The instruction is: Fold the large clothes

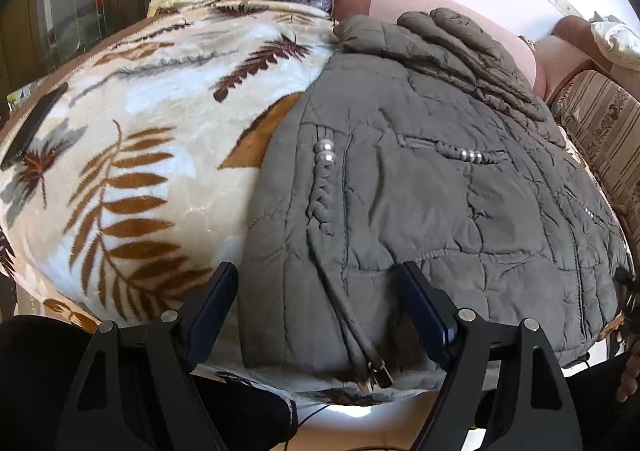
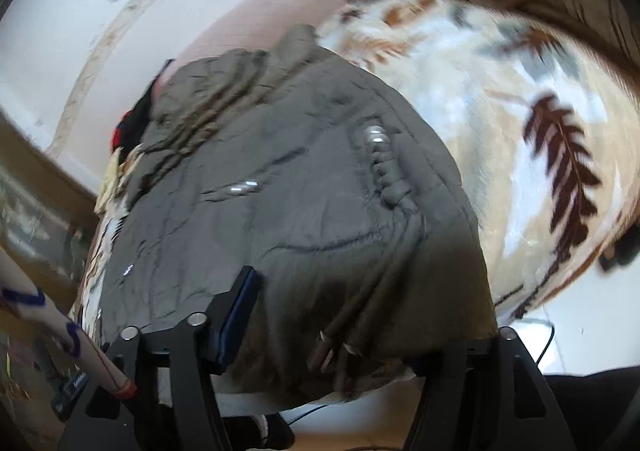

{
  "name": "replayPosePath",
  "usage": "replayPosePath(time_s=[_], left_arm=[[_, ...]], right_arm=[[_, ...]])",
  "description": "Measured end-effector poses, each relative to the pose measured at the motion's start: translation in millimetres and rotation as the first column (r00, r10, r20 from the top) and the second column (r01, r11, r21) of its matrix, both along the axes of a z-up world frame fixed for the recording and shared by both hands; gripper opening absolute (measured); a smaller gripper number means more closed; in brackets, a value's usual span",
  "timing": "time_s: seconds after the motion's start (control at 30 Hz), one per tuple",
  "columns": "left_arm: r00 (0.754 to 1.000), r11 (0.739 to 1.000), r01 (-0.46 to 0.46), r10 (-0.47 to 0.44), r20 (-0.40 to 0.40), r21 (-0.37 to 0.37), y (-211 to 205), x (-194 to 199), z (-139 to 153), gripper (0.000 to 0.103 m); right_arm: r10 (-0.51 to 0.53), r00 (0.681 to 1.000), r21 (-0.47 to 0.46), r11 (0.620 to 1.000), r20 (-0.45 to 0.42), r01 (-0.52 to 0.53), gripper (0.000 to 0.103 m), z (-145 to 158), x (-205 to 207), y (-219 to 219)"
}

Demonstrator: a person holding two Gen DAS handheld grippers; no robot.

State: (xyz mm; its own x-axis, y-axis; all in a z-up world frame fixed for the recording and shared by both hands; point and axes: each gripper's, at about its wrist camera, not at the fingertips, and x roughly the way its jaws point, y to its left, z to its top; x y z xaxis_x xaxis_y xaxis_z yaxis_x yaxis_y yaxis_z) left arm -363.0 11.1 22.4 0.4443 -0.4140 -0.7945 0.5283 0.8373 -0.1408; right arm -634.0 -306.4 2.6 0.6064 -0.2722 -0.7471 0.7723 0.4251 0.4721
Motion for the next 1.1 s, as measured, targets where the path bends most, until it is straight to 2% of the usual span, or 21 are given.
replayPosePath(time_s=[0.07,0.23,0.3,0.4,0.5,0.53,0.57,0.63,0.73,0.9,0.97,1.0,1.1], left_arm=[[1.000,1.000,-0.008,0.007,0.006,0.003,-3,0,0,0.082],[0.992,0.996,-0.012,0.000,0.127,0.090,-19,-14,5,0.079],[0.987,0.992,-0.019,-0.001,0.162,0.125,-25,-17,5,0.079],[0.982,0.990,-0.027,-0.001,0.191,0.141,-29,-17,4,0.080],[0.981,0.989,-0.038,0.009,0.196,0.144,-29,-15,2,0.085],[0.979,0.988,-0.051,0.021,0.202,0.145,-29,-13,2,0.090],[0.979,0.987,-0.062,0.032,0.202,0.146,-28,-11,1,0.096],[0.983,0.989,-0.078,0.054,0.177,0.128,-25,-7,-1,0.099],[0.987,0.991,-0.082,0.065,0.148,0.107,-23,-2,-2,0.100],[0.986,0.991,-0.070,0.052,0.161,0.112,-23,-5,-2,0.099],[0.989,0.995,-0.039,0.026,0.143,0.090,-23,-8,0,0.088],[0.990,0.996,-0.025,0.013,0.137,0.081,-24,-9,1,0.077],[0.987,0.996,0.017,-0.031,0.156,0.087,-27,-19,5,0.061]], right_arm=[[0.015,1.000,0.011,1.000,0.005,-0.015,0.070,-3,2,0],[0.155,0.985,-0.159,0.973,-0.074,-0.165,0.048,14,32,28],[0.161,0.980,-0.162,0.970,-0.120,-0.179,0.048,9,39,29],[0.146,0.981,-0.124,0.979,-0.127,-0.162,0.048,-1,38,22],[0.146,0.978,-0.139,0.976,-0.151,-0.167,0.049,-2,39,22],[0.147,0.976,-0.144,0.975,-0.158,-0.170,0.050,-3,41,22],[0.146,0.976,-0.144,0.975,-0.160,-0.169,0.050,-4,43,22],[0.144,0.977,-0.137,0.977,-0.158,-0.166,0.051,-5,43,20],[0.144,0.977,-0.134,0.977,-0.160,-0.166,0.054,-6,44,19],[0.141,0.976,-0.133,0.978,-0.163,-0.163,0.058,-7,45,20],[0.139,0.977,-0.135,0.978,-0.164,-0.162,0.058,-7,45,20],[0.139,0.976,-0.136,0.977,-0.165,-0.162,0.058,-7,45,21],[0.139,0.975,-0.148,0.975,-0.171,-0.165,0.058,-7,47,22]])
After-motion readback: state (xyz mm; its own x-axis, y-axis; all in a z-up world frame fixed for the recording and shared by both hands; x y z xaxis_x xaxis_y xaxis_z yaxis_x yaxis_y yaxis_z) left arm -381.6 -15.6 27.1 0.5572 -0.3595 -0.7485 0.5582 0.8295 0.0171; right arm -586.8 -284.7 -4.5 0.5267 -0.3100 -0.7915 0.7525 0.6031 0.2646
